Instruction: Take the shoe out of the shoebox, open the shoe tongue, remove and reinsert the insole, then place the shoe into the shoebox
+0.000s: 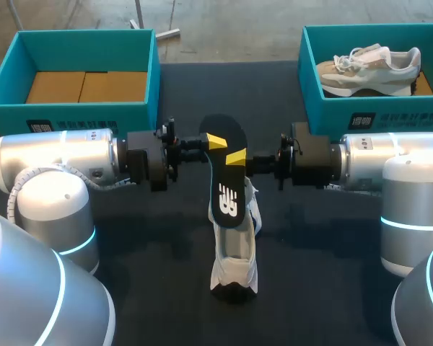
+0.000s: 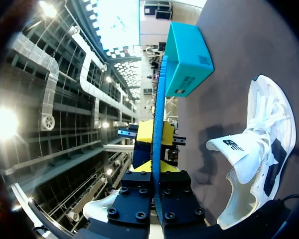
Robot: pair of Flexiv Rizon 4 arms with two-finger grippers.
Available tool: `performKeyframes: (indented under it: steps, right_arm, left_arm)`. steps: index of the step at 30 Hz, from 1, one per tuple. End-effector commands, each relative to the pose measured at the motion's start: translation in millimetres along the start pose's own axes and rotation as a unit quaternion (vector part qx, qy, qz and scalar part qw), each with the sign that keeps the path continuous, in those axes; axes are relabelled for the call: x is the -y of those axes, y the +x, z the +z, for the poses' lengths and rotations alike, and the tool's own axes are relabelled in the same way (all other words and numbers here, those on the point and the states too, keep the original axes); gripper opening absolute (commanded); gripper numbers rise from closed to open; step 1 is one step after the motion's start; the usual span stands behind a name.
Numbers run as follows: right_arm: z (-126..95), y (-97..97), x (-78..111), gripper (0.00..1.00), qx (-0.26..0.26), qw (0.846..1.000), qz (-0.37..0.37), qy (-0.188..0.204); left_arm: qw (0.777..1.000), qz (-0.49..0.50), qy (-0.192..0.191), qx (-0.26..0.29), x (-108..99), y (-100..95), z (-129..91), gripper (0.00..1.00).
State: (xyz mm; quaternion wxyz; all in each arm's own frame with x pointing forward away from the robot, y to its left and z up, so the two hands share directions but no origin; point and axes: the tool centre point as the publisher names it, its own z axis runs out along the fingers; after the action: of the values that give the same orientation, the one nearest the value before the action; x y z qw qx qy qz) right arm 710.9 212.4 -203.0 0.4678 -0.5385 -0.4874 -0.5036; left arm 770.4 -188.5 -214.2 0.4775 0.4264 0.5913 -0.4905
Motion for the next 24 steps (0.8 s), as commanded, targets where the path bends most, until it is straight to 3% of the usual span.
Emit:
performKeyframes:
  steps: [1, 2, 8, 13, 18, 24]
  right_arm:
    - [3, 1.0, 0.1, 0.81, 0.005, 1.0, -0.002, 0.005]
    - [2, 1.4, 0.2, 1.0, 0.006, 1.0, -0.002, 0.005]
    - [-15, 0.2, 7.3, 1.0, 0.036, 0.999, -0.025, 0.014]
    - [-34, -1.7, 14.4, 1.0, 0.07, 0.994, -0.06, 0.056]
    - [-53, -1.6, 17.7, 1.0, 0.093, 0.99, -0.088, 0.058]
    - [-69, -4.8, 21.4, 1.0, 0.055, 0.982, -0.163, 0.078]
  left_arm:
    - [1.0, 0.002, 0.001, 0.0, 0, 0.2, 2, 0.0]
    - [1.0, 0.003, 0.002, -0.001, 1, 0.1, 2, 0.0]
    - [1.0, 0.005, 0.007, -0.005, 6, -1.3, -4, 0.0]
    - [1.0, 0.001, 0.016, -0.007, 14, -2.9, -14, 0.0]
    - [1.0, 0.002, 0.019, -0.014, 28, -2.7, -23, 0.0]
    - [0.998, 0.013, 0.037, -0.04, 46, 2.4, -33, 0.0]
